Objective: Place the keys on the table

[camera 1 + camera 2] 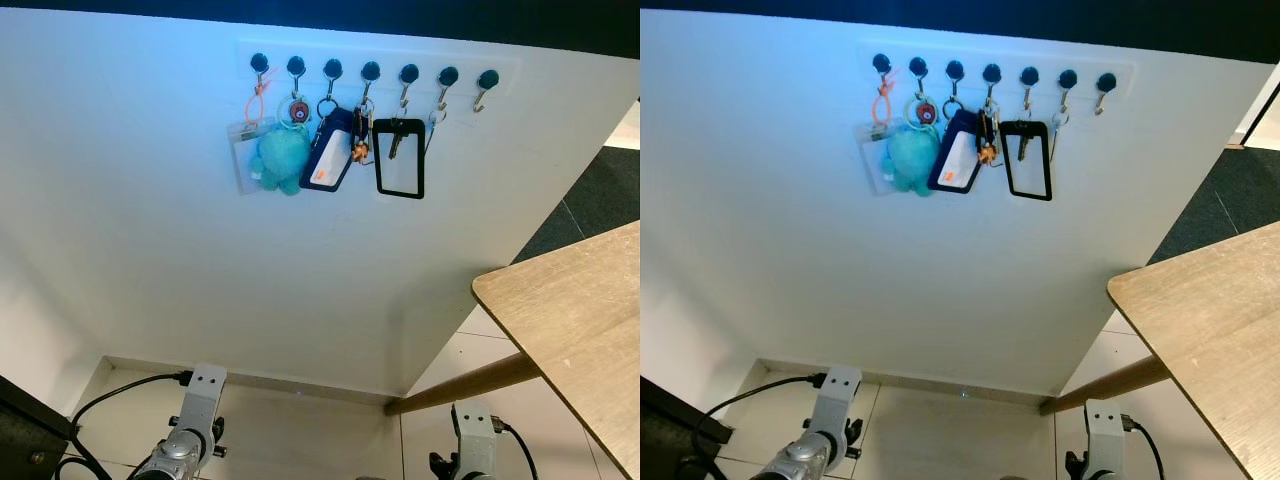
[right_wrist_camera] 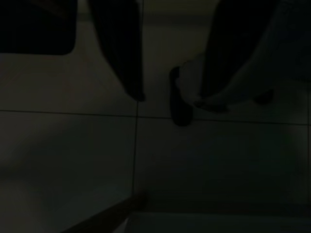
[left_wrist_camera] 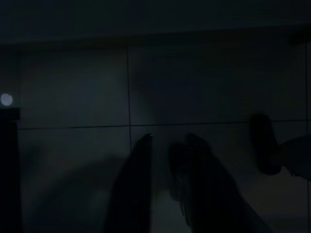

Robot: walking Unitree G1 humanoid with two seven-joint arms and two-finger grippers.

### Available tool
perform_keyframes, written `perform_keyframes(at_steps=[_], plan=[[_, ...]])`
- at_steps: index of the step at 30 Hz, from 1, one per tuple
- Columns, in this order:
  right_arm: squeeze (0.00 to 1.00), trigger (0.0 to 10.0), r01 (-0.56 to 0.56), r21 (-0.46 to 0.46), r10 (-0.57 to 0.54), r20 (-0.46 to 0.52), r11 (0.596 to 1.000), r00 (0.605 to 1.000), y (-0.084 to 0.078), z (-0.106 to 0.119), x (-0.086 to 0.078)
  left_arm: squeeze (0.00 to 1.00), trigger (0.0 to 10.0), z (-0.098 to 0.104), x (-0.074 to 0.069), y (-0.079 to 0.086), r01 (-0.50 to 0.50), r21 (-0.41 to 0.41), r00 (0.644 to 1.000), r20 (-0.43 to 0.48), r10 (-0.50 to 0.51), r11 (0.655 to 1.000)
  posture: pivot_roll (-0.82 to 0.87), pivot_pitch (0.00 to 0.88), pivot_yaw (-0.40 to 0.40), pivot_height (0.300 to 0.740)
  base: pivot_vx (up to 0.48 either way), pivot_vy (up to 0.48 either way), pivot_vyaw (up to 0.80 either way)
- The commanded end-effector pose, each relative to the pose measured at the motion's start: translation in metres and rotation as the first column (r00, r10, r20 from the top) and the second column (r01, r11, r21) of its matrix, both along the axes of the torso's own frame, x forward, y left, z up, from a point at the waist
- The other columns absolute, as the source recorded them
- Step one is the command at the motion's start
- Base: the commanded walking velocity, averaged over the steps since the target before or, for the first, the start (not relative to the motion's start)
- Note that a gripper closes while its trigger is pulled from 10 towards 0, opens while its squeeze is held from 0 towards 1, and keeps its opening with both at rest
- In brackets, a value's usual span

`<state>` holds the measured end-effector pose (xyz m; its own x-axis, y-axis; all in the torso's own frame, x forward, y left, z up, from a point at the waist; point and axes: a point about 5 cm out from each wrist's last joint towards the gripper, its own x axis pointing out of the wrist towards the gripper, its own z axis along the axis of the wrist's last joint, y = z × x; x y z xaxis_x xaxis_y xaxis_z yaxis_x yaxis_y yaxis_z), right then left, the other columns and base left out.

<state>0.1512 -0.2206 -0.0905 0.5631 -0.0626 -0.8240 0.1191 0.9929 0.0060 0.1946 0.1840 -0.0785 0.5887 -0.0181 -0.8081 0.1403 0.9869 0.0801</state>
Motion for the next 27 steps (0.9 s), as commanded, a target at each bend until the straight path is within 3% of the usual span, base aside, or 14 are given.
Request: perform_keyframes(at_steps=[1, 2, 3, 4, 6, 8, 9, 10, 11, 12, 13, 15, 16, 27], plan=[[0.0, 0.0, 0.006, 0.0, -0.006, -0.016, 1.0, 1.0, 0.0004, -0.0015, -0.003, 0.0, 0.0, -0.0003, 0.0007, -0.0051, -0.001, -0.017, 1.0, -0.003, 0.001, 1.0, 0.04, 0.018, -0.039, 0.74, 0.0, 0.0, 0.0], [0.0, 0.0, 0.006, 0.0, -0.006, -0.016, 1.0, 1.0, 0.0004, -0.0015, -0.003, 0.0, 0.0, -0.0003, 0.0007, -0.0051, -0.001, -0.017, 1.0, -0.003, 0.001, 1.0, 0.04, 0.018, -0.039, 0.74, 0.0, 0.0, 0.0], [0.33, 1.9, 0.006, 0.002, -0.006, -0.012, 1.0, 1.0, 0.0004, -0.001, -0.0017, 0.15, 0.9, 0.0, 0.0012, -0.0049, 0.0, -0.017, 1.0, 0.0, 0.0, 1.0, 0.04, 0.017, -0.038, 0.74, 0.0, 0.0, 0.0], [1.0, 8.9, 0.006, 0.005, -0.006, -0.008, 1.0, 1.0, 0.0001, -0.0005, -0.0006, 1.0, 7.3, 0.0003, 0.0017, -0.0051, 0.003, -0.018, 1.0, 0.002, -0.003, 1.0, 0.04, 0.018, -0.038, 0.74, 0.0, 0.0, 0.0], [1.0, 9.9, 0.006, 0.006, -0.006, -0.005, 1.0, 1.0, -0.0008, 0.0002, 0.0005, 1.0, 8.5, 0.0006, 0.0023, -0.006, 0.007, -0.018, 1.0, 0.005, -0.007, 1.0, 0.04, 0.018, -0.038, 0.74, 0.0, 0.0, 0.0], [1.0, 9.1, 0.004, -0.003, -0.004, -0.006, 1.0, 1.0, -0.002, 0.0005, 0.0009, 1.0, 7.6, 0.0008, 0.0029, -0.0064, 0.01, -0.016, 1.0, 0.007, -0.01, 1.0, 0.04, 0.018, -0.038, 0.74, 0.0, 0.0, 0.0], [1.0, 3.6, 0.005, -0.006, -0.005, -0.006, 1.0, 1.0, -0.0028, 0.0007, 0.001, 1.0, 1.2, 0.001, 0.0033, -0.0067, 0.01, -0.017, 1.0, 0.008, -0.01, 1.0, 0.04, 0.018, -0.037, 0.74, 0.0, 0.0, 0.0], [1.0, 3.6, 0.006, -0.007, -0.006, -0.006, 1.0, 1.0, -0.0032, 0.0008, 0.0011, 1.0, 1.2, 0.0011, 0.0035, -0.0068, 0.01, -0.017, 1.0, 0.009, -0.01, 1.0, 0.04, 0.018, -0.037, 0.74, 0.0, 0.0, 0.0], [0.79, 0.0, 0.007, -0.007, -0.007, -0.006, 1.0, 1.0, -0.0036, 0.0009, 0.0011, 0.33, 0.0, 0.0013, 0.0038, -0.007, 0.01, -0.018, 1.0, 0.01, -0.01, 1.0, 0.04, 0.018, -0.036, 0.74, 0.0, 0.0, 0.0], [0.79, 0.0, 0.008, -0.007, -0.008, -0.006, 1.0, 1.0, -0.0039, 0.001, 0.0012, 0.33, 0.0, 0.0014, 0.004, -0.0071, 0.01, -0.019, 1.0, 0.01, -0.01, 1.0, 0.04, 0.018, -0.036, 0.74, 0.0, 0.0, 0.0], [0.0, 0.0, 0.005, -0.012, -0.006, -0.008, 1.0, 1.0, -0.0044, 0.001, 0.0011, 0.0, 0.0, 0.0014, 0.0043, -0.007, 0.011, -0.015, 1.0, 0.01, -0.011, 1.0, 0.04, 0.017, -0.036, 0.74, 0.0, 0.0, 0.0], [0.0, 0.0, 0.004, -0.015, -0.004, -0.01, 1.0, 1.0, -0.0047, 0.001, 0.0011, 0.0, 0.0, 0.0015, 0.0044, -0.007, 0.012, -0.013, 1.0, 0.01, -0.012, 1.0, 0.04, 0.017, -0.036, 0.74, 0.0, 0.0, 0.0], [0.0, 9.1, -0.008, -0.039, 0.008, -0.021, 0.999, 1.0, -0.006, 0.0009, 0.0007, 0.0, 9.9, 0.0015, 0.0045, -0.0065, 0.018, 0.002, 1.0, 0.005, -0.018, 1.0, 0.04, 0.015, -0.035, 0.74, 0.0, 0.0, 0.0], [0.0, 10.0, -0.021, -0.049, 0.02, -0.033, 0.999, 0.999, -0.0073, 0.0005, -0.0006, 0.0, 10.0, 0.0012, 0.0042, -0.0058, 0.026, 0.024, 1.0, 0.002, -0.026, 0.999, 0.03, 0.003, -0.034, 0.74, 0.0, 0.0, 0.0]])
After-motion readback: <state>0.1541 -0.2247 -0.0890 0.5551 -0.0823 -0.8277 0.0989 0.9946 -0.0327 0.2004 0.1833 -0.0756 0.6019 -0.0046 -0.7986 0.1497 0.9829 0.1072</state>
